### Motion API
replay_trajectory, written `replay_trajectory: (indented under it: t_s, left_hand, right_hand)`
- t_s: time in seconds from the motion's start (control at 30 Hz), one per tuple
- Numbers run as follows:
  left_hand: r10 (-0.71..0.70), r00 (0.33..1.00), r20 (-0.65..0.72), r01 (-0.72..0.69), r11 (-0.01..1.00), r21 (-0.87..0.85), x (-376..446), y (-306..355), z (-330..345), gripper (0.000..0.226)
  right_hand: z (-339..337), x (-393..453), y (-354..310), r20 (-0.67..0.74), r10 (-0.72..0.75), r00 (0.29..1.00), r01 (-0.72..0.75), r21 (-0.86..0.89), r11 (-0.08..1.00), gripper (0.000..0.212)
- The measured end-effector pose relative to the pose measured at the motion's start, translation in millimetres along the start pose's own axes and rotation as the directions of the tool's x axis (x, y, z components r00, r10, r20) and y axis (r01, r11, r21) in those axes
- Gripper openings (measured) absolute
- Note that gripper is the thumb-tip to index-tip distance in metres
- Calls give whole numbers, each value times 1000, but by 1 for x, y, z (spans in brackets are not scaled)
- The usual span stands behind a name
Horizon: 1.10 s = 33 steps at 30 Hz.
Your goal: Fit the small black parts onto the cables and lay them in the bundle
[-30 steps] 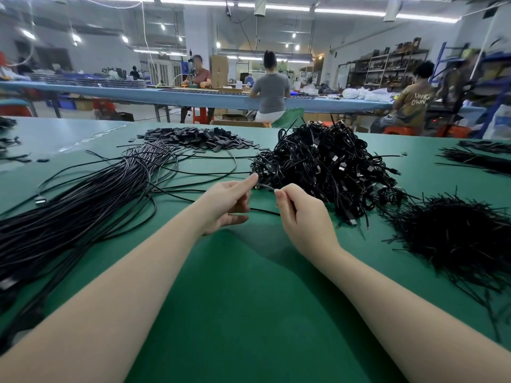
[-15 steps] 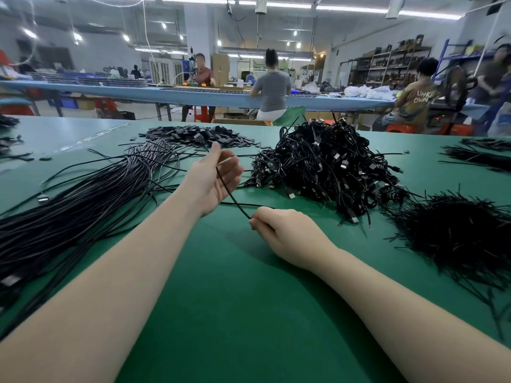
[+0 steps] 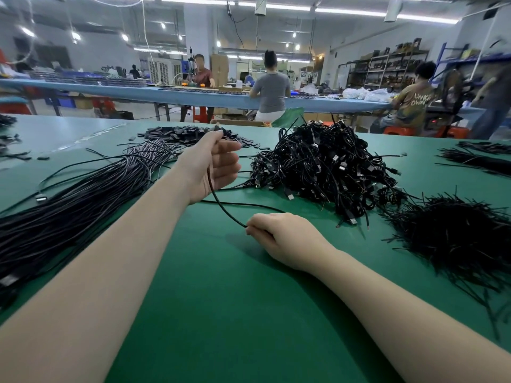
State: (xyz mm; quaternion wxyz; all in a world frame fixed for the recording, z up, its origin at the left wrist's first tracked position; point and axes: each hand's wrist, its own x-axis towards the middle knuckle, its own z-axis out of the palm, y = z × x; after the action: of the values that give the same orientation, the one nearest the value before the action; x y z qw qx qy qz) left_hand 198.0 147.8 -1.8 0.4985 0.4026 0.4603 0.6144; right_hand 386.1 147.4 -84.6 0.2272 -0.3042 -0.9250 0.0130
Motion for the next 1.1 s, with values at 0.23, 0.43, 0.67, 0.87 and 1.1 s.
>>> replay_trajectory:
  t_s: [0.23, 0.43, 0.67, 0.87, 1.1]
  left_hand:
    - [13, 994, 107, 32, 912, -410, -1, 17, -11, 48]
    - [-289, 768, 571, 171, 952, 253, -17, 19, -15, 48]
    - [-293, 915, 278, 186, 917, 354, -14, -11, 26, 53]
    - [154, 922, 356, -8, 925, -379, -19, 34, 18, 56]
    - [-368, 790, 492, 88, 860, 502, -31, 18, 18, 60]
  right_hand:
    - [3, 1, 7, 7, 137, 991, -135, 197, 971, 21]
    - [-20, 10, 27, -69, 373, 925, -316, 405, 858, 31]
    - [-56, 30, 1, -49, 450, 892, -237, 797, 556, 35]
    - [-38, 19, -5, 403, 75, 912, -400, 834, 379, 30]
    - [-64, 19, 22, -96, 472, 876, -400, 399, 825, 39]
